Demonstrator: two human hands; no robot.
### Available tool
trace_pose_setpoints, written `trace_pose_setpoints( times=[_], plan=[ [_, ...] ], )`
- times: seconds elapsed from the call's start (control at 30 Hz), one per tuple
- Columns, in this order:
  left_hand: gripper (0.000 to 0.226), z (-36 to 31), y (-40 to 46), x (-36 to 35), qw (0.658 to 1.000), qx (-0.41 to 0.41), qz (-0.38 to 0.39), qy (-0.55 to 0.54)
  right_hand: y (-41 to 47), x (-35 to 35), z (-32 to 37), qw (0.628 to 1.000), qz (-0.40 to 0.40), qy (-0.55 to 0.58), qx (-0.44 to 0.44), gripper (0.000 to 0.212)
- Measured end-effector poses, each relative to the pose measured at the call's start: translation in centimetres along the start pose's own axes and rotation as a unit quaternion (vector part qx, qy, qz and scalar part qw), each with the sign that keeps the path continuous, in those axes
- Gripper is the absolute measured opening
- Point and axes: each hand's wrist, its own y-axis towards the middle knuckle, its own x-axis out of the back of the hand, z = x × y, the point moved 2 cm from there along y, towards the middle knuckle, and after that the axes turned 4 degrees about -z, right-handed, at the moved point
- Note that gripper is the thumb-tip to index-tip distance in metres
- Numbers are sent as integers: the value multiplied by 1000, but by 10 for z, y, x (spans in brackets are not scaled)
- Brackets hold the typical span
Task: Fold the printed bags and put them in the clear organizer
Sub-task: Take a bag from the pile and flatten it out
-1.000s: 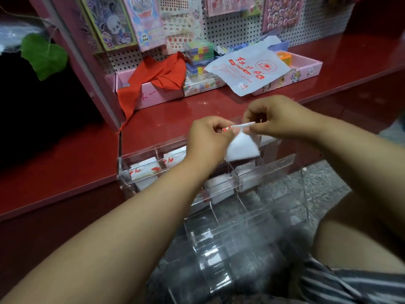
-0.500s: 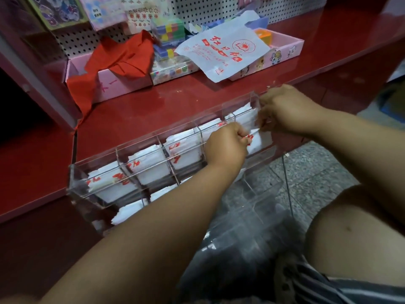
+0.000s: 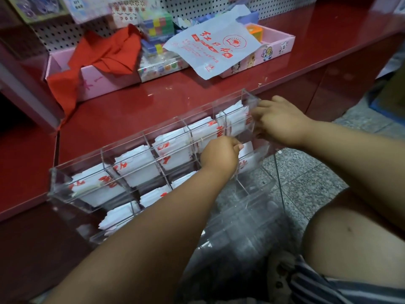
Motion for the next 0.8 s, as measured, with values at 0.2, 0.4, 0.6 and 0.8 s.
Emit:
trace_pose_setpoints(
  times=[0.2, 0.4, 0.6, 0.8],
  plan=[
    [31, -13, -24, 60, 980, -70, -182, -33, 37, 39, 8, 979, -125, 120, -108, 18],
    [44, 44, -13, 127, 949, -45, -254, 183, 108, 37, 1, 981, -13, 82, -175, 40],
    [43, 79, -16, 148, 981, 32, -182, 63, 155, 2, -6, 960, 151, 21, -235, 63],
    [24, 97, -28, 179, 920, 122, -241, -283, 165, 48, 67, 980, -3, 154, -127, 47]
  ],
)
